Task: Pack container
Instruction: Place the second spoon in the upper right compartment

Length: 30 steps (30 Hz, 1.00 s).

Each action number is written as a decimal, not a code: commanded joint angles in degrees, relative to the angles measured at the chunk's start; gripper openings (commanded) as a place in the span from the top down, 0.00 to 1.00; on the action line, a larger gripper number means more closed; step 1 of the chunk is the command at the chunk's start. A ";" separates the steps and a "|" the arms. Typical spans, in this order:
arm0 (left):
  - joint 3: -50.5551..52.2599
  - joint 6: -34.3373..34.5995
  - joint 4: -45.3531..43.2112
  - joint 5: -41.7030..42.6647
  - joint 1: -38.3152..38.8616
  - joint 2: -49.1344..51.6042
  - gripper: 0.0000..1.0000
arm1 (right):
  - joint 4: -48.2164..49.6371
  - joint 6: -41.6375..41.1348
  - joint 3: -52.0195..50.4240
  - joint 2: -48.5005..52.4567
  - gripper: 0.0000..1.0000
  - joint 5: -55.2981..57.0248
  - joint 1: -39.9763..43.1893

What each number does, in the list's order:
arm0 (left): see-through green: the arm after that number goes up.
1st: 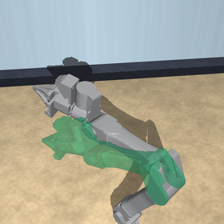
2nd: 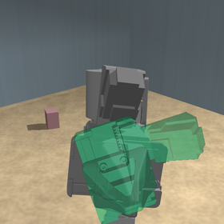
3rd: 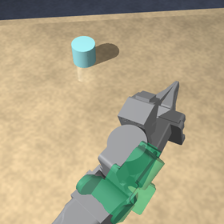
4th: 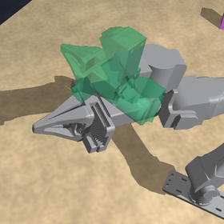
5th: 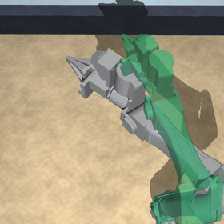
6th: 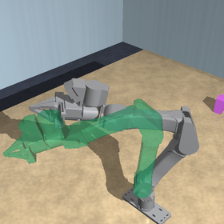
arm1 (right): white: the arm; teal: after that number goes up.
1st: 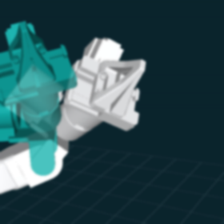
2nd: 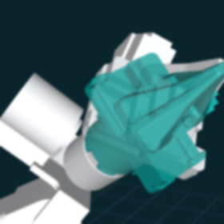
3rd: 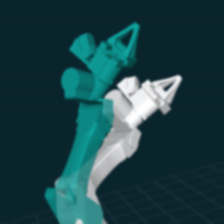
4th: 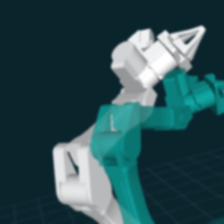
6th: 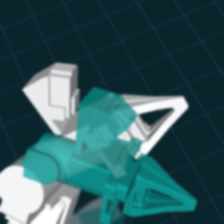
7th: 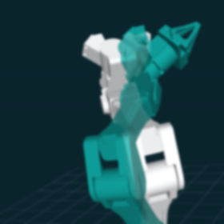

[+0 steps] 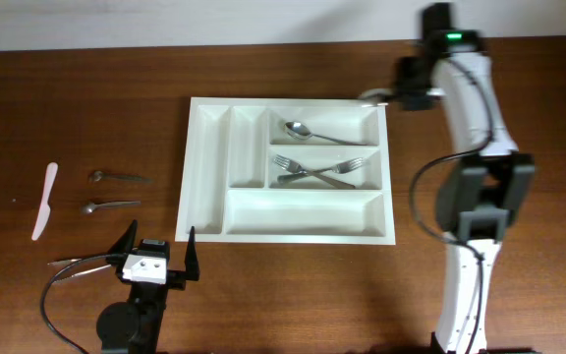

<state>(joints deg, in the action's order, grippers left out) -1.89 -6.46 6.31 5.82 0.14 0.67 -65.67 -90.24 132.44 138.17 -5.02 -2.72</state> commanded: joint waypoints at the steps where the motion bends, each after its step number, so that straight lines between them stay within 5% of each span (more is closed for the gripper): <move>1: 0.35 -0.74 -0.13 0.44 0.07 -0.31 0.01 | 0.90 -8.31 0.96 -2.49 0.96 -0.76 -6.67; 8: 0.37 -0.74 -0.13 0.44 0.07 -0.33 0.01 | 0.48 -14.23 0.96 -2.45 0.91 3.48 -14.40; 11: 0.37 -0.74 -0.13 0.44 0.07 -0.33 0.01 | -0.72 -14.21 0.96 -2.43 0.80 4.20 -14.40; 17: 0.37 -0.74 -0.13 0.44 0.07 -0.31 0.01 | -1.07 -12.94 0.96 -2.43 0.19 5.84 -13.38; 22: 0.35 -0.74 -0.13 0.44 0.07 -0.31 0.01 | -2.32 -3.43 1.31 -2.80 0.00 13.00 -8.98; 25: 0.37 -0.74 -0.13 0.44 0.07 -0.33 0.01 | -6.84 6.64 3.41 -3.04 0.01 13.46 0.09; 30: 0.37 -0.74 -0.13 0.44 0.07 -0.33 0.01 | -18.14 12.11 5.27 -3.15 0.01 13.16 14.64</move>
<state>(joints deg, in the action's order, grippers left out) -1.89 -6.46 6.31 5.82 0.14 0.69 -79.72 -83.83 136.16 138.17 6.04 4.43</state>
